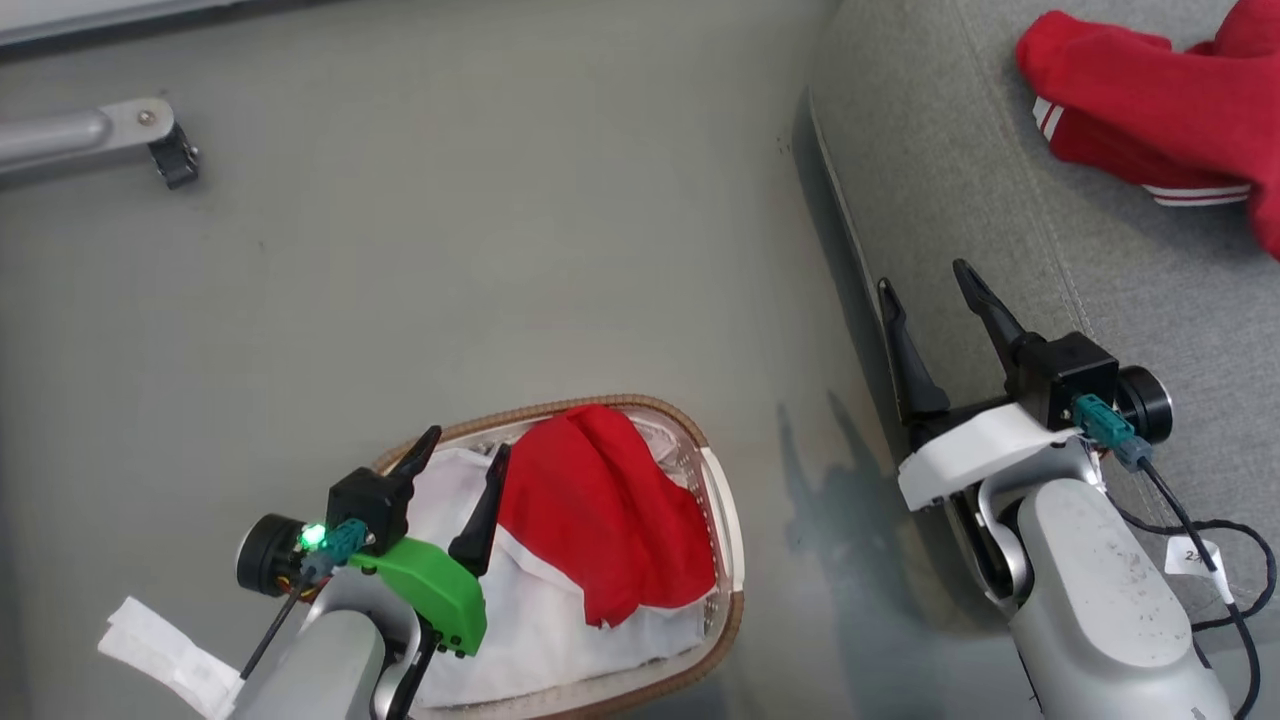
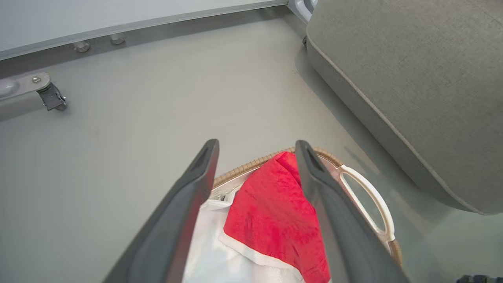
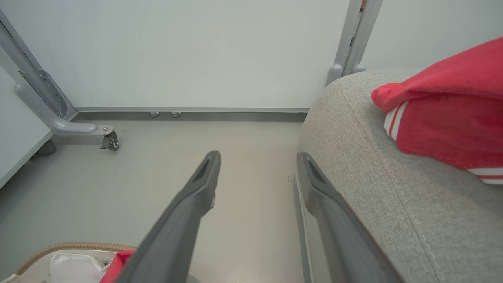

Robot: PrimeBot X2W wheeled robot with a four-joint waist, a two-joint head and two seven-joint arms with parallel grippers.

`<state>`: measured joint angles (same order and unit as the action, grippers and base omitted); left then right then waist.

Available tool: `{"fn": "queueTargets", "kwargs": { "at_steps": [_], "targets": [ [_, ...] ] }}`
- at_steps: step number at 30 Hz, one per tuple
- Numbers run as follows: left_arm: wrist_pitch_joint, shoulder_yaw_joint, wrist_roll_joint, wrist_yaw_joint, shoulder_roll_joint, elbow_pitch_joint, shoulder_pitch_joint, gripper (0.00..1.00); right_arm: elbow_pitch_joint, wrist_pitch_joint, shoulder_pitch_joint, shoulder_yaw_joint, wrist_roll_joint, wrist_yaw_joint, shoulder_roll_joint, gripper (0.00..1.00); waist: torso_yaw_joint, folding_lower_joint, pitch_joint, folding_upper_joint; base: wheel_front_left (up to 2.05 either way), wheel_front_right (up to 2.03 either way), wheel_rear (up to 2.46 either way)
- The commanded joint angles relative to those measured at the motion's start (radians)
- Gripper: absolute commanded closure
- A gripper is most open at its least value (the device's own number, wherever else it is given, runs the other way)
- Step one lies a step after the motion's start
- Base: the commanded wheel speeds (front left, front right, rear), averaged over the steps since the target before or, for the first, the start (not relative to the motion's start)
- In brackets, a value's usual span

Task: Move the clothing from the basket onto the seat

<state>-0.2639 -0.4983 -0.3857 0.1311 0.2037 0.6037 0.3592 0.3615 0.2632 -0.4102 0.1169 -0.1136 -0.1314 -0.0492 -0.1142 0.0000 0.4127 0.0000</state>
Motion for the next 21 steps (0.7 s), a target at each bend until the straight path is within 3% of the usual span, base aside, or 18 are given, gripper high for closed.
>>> {"fn": "queueTargets", "kwargs": {
  "at_steps": [1,12,21],
  "targets": [
    [-0.001,-0.021,-0.018,-0.001,0.017,0.010,0.039,0.00,-0.015,0.002,-0.022,0.001,-0.002,0.001,-0.003,0.00,-0.050,0.0000,0.120,0.0000,0.00,0.00,0.00],
    [-0.001,-0.224,-0.114,-0.001,0.084,0.107,0.193,0.00,-0.108,0.002,-0.093,0.030,-0.038,0.001,-0.003,0.00,-0.093,0.0000,0.296,0.0000,0.00,0.00,0.00],
    [-0.001,-0.331,-0.143,-0.001,0.133,0.140,0.297,0.00,-0.140,0.002,-0.111,0.030,-0.053,0.001,-0.003,0.00,-0.105,0.0000,0.382,0.0000,0.00,0.00,0.00]
  ]
}}
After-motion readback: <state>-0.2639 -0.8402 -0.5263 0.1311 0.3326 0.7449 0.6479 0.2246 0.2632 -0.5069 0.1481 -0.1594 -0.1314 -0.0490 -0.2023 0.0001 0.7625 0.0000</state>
